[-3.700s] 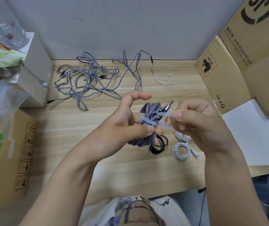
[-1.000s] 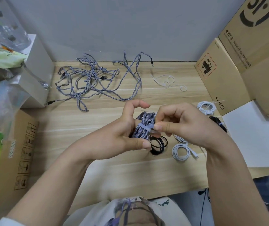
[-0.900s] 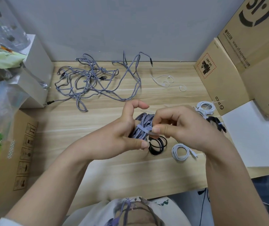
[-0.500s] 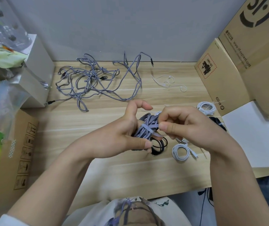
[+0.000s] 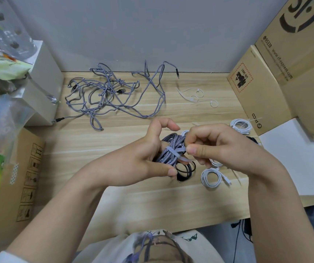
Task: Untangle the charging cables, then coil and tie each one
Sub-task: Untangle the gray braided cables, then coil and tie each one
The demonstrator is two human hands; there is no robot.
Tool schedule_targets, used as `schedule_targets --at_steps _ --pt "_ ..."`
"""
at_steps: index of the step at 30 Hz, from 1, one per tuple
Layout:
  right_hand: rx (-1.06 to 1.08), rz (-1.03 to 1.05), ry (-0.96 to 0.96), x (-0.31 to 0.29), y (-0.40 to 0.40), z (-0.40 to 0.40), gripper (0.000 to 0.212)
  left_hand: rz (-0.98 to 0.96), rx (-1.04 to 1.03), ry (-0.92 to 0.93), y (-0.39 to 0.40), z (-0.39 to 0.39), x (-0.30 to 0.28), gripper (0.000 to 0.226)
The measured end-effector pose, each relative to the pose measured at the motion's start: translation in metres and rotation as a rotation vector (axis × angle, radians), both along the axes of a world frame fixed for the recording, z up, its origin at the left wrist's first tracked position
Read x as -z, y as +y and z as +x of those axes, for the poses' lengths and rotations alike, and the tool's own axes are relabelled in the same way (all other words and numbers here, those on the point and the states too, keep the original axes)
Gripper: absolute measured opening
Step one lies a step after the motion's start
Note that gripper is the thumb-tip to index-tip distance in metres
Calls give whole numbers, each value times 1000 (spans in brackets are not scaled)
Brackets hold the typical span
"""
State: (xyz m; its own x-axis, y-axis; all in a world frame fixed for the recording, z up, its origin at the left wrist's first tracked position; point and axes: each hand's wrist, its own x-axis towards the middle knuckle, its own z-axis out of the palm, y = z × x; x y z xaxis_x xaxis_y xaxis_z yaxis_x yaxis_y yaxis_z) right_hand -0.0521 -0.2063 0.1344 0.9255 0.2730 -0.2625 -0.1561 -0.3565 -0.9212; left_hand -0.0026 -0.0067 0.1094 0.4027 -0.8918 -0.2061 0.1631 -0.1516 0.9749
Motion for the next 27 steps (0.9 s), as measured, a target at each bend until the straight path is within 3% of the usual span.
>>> schedule_targets --at_steps 18,27 --pt "45 19 -8 -2 1 -1 11 26 -6 -39 1 1 -4 54" --pt "18 -122 -34 -5 5 -1 21 73 20 -111 1 1 -5 53"
